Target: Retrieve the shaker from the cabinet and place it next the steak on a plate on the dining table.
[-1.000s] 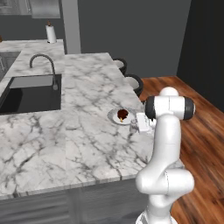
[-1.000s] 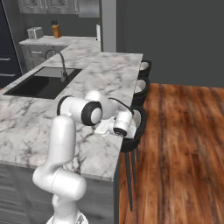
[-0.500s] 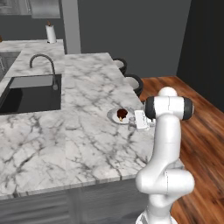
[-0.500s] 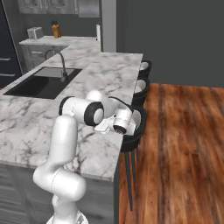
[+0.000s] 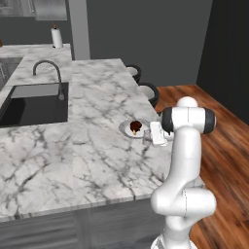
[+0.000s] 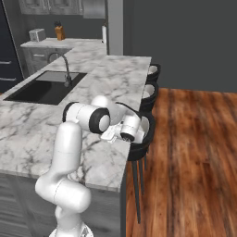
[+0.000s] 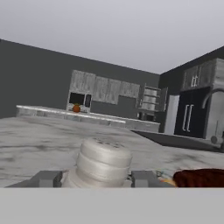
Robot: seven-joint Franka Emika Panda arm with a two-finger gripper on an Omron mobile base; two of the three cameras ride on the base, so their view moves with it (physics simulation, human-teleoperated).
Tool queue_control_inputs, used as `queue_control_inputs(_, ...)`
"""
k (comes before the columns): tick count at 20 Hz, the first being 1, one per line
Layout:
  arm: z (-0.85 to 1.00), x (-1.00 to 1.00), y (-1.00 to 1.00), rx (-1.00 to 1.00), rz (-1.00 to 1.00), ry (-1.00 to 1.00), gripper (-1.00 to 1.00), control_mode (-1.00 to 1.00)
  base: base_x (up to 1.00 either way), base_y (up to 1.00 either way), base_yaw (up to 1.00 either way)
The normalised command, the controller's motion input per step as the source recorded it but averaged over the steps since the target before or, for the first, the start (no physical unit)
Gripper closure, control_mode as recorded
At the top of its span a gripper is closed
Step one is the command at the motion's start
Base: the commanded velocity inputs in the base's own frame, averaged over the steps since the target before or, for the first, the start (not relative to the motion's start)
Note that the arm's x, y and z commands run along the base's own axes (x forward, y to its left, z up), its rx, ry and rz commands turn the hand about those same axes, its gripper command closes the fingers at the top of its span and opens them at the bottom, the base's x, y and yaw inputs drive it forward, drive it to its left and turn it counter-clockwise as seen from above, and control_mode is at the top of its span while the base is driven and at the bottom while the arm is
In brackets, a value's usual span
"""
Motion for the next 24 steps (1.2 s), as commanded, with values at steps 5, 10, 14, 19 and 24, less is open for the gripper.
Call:
queue_control_inputs(5, -0.04, 0.0, -0.28, 0.0, 0.0, -0.03, -1.0, -1.0, 0.0, 0.0, 0.0)
queue_control_inputs(10, 0.0, -0.13, -0.03, 0.0, 0.0, 0.0, -1.0, -1.0, 0.0, 0.0, 0.0)
queue_control_inputs(14, 0.0, -0.32, -0.18, 0.03, 0.0, -0.02, -1.0, -1.0, 0.0, 0.0, 0.0)
queue_control_inputs(19, 0.07, -0.37, -0.49, 0.07, 0.0, -0.01, -1.0, -1.0, 0.0, 0.0, 0.0)
queue_control_inputs(24, 0.51, -0.35, -0.66, 0.1, -0.06, 0.0, -1.0, -1.0, 0.0, 0.0, 0.0)
